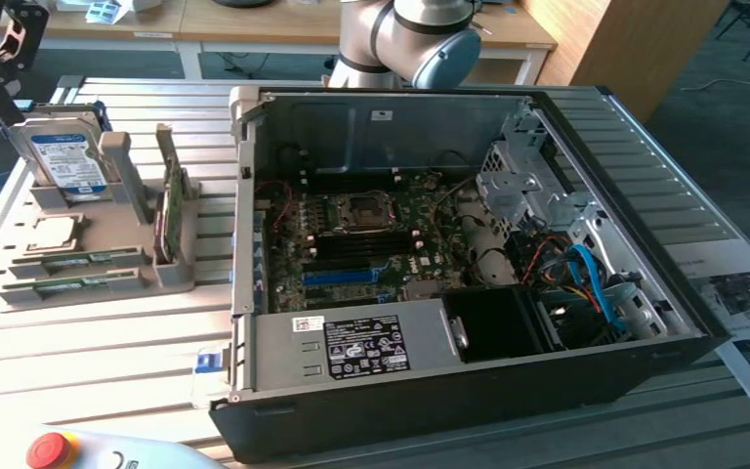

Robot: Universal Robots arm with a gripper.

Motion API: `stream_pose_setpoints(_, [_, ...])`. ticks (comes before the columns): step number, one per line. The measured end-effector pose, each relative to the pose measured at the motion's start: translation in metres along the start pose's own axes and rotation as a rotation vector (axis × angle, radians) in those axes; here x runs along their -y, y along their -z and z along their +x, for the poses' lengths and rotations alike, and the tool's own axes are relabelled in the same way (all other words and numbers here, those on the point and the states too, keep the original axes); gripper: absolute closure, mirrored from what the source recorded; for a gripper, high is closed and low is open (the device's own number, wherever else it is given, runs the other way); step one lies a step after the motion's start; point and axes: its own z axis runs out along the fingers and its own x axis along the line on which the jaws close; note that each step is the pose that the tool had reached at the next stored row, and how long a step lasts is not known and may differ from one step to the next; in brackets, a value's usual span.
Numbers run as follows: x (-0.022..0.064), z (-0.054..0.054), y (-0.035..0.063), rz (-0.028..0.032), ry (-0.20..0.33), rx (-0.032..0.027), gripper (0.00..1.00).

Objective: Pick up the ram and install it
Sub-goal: 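Pick up the ram and move it above insertion slot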

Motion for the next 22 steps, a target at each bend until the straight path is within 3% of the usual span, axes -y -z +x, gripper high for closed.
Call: stream_pose_setpoints(22, [0.0000,0.0000,0.0000,-0.0034,0.385,-0.0170,0.89])
